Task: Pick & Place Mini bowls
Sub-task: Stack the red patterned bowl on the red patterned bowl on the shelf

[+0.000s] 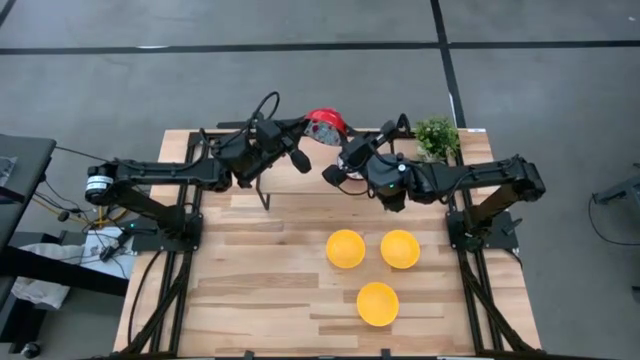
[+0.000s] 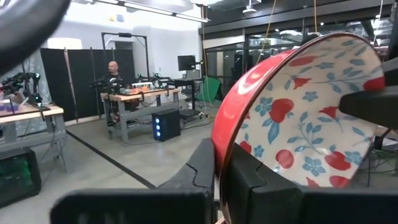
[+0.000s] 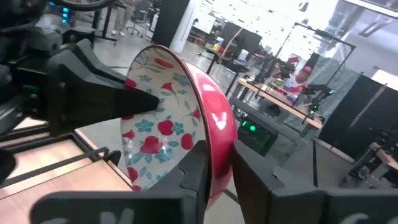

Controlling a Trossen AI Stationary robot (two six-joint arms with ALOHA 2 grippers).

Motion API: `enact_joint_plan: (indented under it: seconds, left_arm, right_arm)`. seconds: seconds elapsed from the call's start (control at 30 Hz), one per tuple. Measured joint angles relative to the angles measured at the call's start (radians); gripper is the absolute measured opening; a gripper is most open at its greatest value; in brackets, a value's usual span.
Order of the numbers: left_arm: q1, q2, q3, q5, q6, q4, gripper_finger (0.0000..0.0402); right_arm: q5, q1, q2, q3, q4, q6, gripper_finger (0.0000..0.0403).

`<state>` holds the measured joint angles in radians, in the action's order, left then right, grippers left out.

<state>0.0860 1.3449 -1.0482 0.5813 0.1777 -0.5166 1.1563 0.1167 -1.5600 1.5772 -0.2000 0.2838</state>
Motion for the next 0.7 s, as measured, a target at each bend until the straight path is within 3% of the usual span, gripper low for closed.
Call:
enact_joint_plan:
  seconds: [0.2, 0.7]
  left_arm:
    - [-0.020, 0.000, 0.000, 0.016, -0.008, -0.007, 0.0010]
    - [-0.026, 0.000, 0.000, 0.013, -0.028, -0.010, 0.0012]
  right_arm:
    - [0.010, -0.013, 0.000, 0.000, 0.005, -0.002, 0.0022]
    - [0.009, -0.013, 0.000, -0.001, 0.019, 0.002, 0.0012]
